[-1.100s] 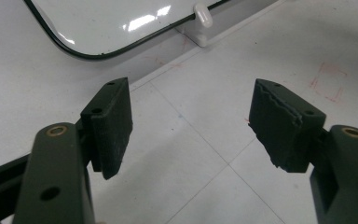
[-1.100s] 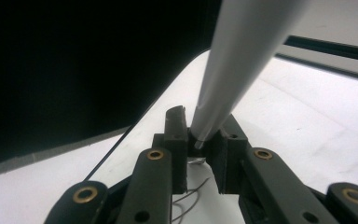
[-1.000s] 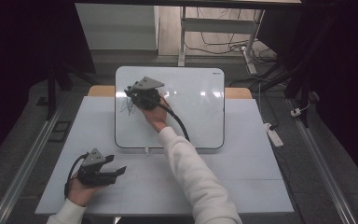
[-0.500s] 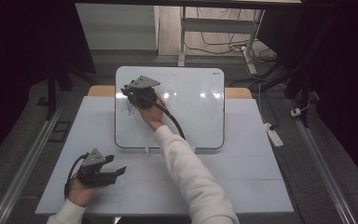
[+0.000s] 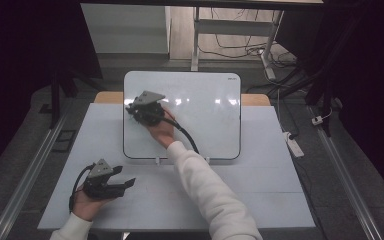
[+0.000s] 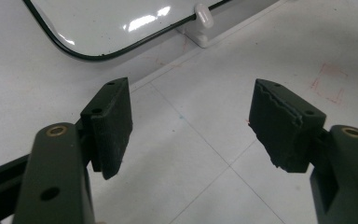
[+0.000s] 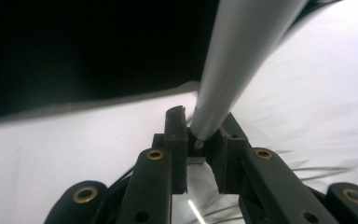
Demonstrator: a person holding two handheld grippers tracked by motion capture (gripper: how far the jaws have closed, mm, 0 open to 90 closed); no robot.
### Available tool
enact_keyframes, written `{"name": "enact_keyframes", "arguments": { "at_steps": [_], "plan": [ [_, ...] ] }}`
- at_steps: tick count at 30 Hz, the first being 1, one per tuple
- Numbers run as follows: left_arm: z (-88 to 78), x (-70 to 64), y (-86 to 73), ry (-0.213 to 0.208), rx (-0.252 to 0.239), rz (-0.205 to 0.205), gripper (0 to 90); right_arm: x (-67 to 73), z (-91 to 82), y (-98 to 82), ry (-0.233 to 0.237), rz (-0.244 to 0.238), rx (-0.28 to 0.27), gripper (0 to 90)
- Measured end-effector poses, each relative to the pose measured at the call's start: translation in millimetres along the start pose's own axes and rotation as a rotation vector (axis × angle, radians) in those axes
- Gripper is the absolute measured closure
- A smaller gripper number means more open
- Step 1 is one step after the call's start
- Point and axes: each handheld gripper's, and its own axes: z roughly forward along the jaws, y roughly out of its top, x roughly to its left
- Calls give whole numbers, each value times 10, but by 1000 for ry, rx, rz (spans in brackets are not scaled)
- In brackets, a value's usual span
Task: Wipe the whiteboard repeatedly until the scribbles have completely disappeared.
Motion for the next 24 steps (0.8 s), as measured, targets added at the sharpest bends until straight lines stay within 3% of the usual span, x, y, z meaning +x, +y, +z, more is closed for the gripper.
{"name": "enact_keyframes", "arguments": {
  "at_steps": [1,3,4,5,6,8,9,10,11,12,13,15,17,19,20,23,24],
  "plan": [
    [-4,-4,-2,1,-3,-1,306,62,10,-33,14,-27,8,776],
    [-7,-7,-4,2,-2,0,306,33,-6,-31,5,-30,-5,776],
    [-9,-9,-4,3,-1,0,306,-96,-57,14,-62,5,-39,776],
    [-11,-12,-4,4,-2,1,306,-152,-75,28,-76,34,-65,776],
    [-12,-13,-3,3,-3,1,306,-152,-75,28,-76,34,-65,776],
    [-9,-8,-1,2,-3,1,306,-157,-86,17,-66,49,-64,776],
    [-3,-2,-1,1,-3,-2,306,-23,-55,-28,-10,1,-10,776],
    [1,3,-1,0,-2,-3,306,61,-30,-66,23,-27,9,776],
    [3,7,-1,0,0,-5,306,61,-30,-66,23,-27,9,776],
    [3,9,-1,0,-1,-4,306,156,-23,-96,30,-88,27,776],
    [2,6,-1,0,0,-4,306,156,-23,-96,30,-88,27,776],
    [-3,-4,-2,3,0,-2,306,-3,-72,-59,-20,0,-16,776],
    [-9,-9,-2,3,-3,-1,306,-28,-82,-63,-28,33,-36,777],
    [-2,-1,0,3,-2,-3,306,20,-68,-76,-15,17,-22,776],
    [3,4,1,1,0,-3,306,174,-7,-133,44,-27,16,776],
    [4,4,1,1,0,-2,306,247,17,-153,53,-63,32,776],
    [0,1,0,2,0,0,306,204,8,-134,36,-45,17,776]
  ]
}}
